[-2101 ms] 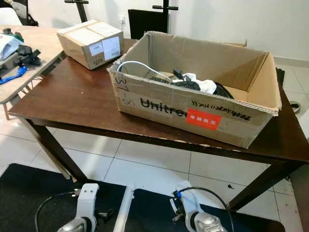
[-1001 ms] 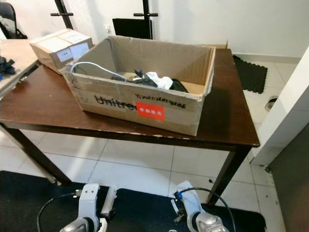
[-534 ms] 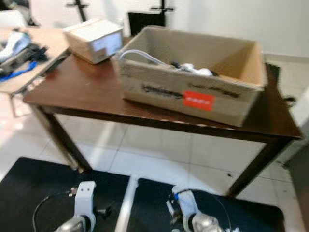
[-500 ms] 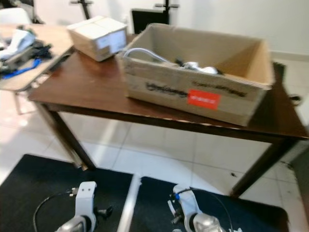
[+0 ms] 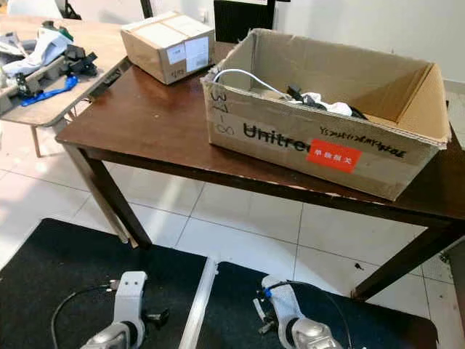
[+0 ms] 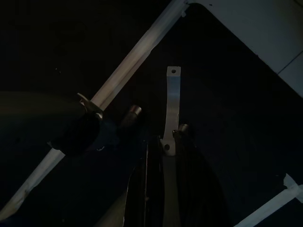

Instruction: Picking trash to rubbish bin

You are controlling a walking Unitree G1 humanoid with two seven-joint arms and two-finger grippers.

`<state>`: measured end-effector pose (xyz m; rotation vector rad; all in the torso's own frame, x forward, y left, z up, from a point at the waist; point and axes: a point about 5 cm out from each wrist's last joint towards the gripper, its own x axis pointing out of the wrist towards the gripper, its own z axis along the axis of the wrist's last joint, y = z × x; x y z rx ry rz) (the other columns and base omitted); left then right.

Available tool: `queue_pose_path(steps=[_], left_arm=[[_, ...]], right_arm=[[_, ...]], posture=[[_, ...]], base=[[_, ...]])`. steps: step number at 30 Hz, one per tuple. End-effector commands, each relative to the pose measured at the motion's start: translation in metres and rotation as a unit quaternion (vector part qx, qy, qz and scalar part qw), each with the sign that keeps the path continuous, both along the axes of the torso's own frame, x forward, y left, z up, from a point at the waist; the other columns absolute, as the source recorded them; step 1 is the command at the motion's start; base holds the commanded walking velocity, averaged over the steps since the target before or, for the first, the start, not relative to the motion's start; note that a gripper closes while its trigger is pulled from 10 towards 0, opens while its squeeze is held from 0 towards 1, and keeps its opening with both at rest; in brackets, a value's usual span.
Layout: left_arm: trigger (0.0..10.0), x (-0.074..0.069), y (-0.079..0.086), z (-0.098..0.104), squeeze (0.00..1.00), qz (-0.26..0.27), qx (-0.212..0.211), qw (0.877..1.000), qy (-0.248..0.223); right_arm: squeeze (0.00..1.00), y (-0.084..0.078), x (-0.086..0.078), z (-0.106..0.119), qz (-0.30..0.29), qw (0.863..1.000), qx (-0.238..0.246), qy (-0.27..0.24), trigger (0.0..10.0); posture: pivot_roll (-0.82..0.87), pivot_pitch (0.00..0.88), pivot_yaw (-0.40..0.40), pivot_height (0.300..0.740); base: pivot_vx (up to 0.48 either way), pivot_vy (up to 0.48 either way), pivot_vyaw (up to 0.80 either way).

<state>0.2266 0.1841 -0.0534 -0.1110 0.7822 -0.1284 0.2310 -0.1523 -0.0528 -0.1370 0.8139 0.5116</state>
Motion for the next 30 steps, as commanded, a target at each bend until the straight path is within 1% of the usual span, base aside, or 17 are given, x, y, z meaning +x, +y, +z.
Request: queue_pose_path(steps=[1, 7, 9, 14, 16, 18, 19, 20, 21, 22, 23, 24, 25, 27, 28, 29, 30], left_arm=[[10.0, -0.007, 0.000, -0.005, 0.04, -0.008, 0.006, 1.000, 0.013], [10.0, -0.007, 0.000, -0.005, 0.02, -0.005, 0.005, 1.000, 0.013], [10.0, -0.007, 0.001, -0.004, 0.01, 0.011, -0.001, 1.000, 0.011], [10.0, -0.006, 0.002, -0.004, 0.01, 0.012, 0.001, 1.000, 0.004], [10.0, -0.005, 0.002, -0.003, 0.01, 0.014, 0.001, 1.000, -0.002], [10.0, -0.003, 0.003, 0.000, 0.01, 0.015, 0.000, 1.000, -0.017], [10.0, -0.001, 0.004, 0.002, 0.02, 0.010, 0.001, 1.000, -0.027], [10.0, -0.001, 0.004, 0.002, 0.02, 0.010, 0.001, 1.000, -0.027], [10.0, 0.000, 0.004, 0.003, 0.02, 0.006, 0.002, 0.999, -0.033], [10.0, 0.003, 0.006, 0.008, 0.02, -0.006, 0.000, 0.999, -0.050], [10.0, 0.003, 0.006, 0.008, 0.02, -0.006, 0.000, 0.999, -0.050], [10.0, 0.009, 0.009, 0.017, 0.01, -0.029, -0.001, 0.996, -0.083], [10.0, 0.014, 0.012, 0.024, 0.01, -0.046, 0.001, 0.993, -0.105], [10.0, 0.022, 0.015, 0.037, 0.01, -0.075, -0.004, 0.987, -0.141], [10.0, 0.022, 0.015, 0.037, 0.01, -0.075, -0.004, 0.987, -0.141], [10.0, 0.025, 0.016, 0.043, 0.01, -0.091, -0.008, 0.983, -0.157], [10.0, 0.030, 0.016, 0.052, 0.00, -0.115, -0.020, 0.978, -0.176]], right_arm=[[0.00, -0.001, -0.007, -0.005, -0.001, 1.000, -0.004, 0.012, 10.0], [0.00, -0.001, -0.008, -0.005, -0.002, 1.000, -0.003, 0.012, 10.0], [0.00, -0.001, -0.009, -0.006, -0.001, 1.000, -0.003, 0.012, 10.0], [0.00, 0.000, -0.008, -0.005, 0.004, 1.000, -0.004, 0.010, 10.0], [0.00, 0.001, -0.005, -0.003, 0.014, 1.000, -0.007, 0.003, 10.0], [0.00, 0.005, 0.001, 0.002, 0.039, 0.999, -0.008, -0.016, 10.0], [0.00, 0.008, 0.007, 0.008, 0.052, 0.998, -0.002, -0.032, 10.0], [0.00, 0.008, 0.007, 0.008, 0.052, 0.998, -0.002, -0.032, 10.0], [0.00, 0.010, 0.011, 0.012, 0.060, 0.997, 0.002, -0.042, 10.0], [0.00, 0.015, 0.021, 0.023, 0.079, 0.995, 0.029, -0.062, 10.0], [0.00, 0.015, 0.021, 0.023, 0.079, 0.995, 0.029, -0.062, 10.0], [0.00, 0.023, 0.037, 0.048, 0.123, 0.984, 0.089, -0.096, 10.0], [0.00, 0.027, 0.045, 0.066, 0.146, 0.975, 0.128, -0.112, 10.0], [0.00, 0.029, 0.054, 0.100, 0.184, 0.955, 0.188, -0.138, 10.0], [0.00, 0.029, 0.054, 0.100, 0.184, 0.955, 0.188, -0.138, 10.0], [0.00, 0.029, 0.057, 0.115, 0.200, 0.945, 0.213, -0.149, 10.0], [0.00, 0.028, 0.060, 0.137, 0.217, 0.931, 0.247, -0.161, 10.0]], posture=[[-0.05, 0.139, 0.016, 0.740], [-0.04, 0.142, 0.016, 0.740], [-0.04, 0.142, 0.016, 0.740], [-0.04, 0.141, 0.016, 0.740], [-0.04, 0.141, 0.016, 0.740], [-0.04, 0.140, 0.015, 0.740], [-0.04, 0.140, 0.017, 0.740], [-0.04, 0.140, 0.017, 0.740], [-0.04, 0.140, 0.017, 0.740], [-0.04, 0.141, 0.019, 0.740], [-0.04, 0.141, 0.019, 0.740], [-0.05, 0.140, 0.021, 0.740], [-0.05, 0.140, 0.021, 0.740], [-0.05, 0.138, 0.021, 0.740], [-0.05, 0.138, 0.021, 0.740], [-0.05, 0.138, 0.021, 0.740], [-0.05, 0.135, 0.019, 0.740]], base=[[0.000, -0.480, 0.00], [0.000, -0.442, 0.00], [0.000, 0.000, 0.00], [0.000, 0.000, 0.00], [0.000, 0.000, 0.00], [0.000, 0.000, 0.00], [0.000, 0.000, 0.00], [0.000, 0.000, 0.00], [0.000, 0.000, 0.00], [0.000, 0.000, 0.00], [0.000, 0.000, 0.00], [0.000, 0.000, 0.00], [0.000, 0.000, 0.00], [0.000, 0.000, 0.00], [0.000, 0.000, 0.00], [0.000, 0.000, 0.00], [0.000, 0.000, 0.00]])
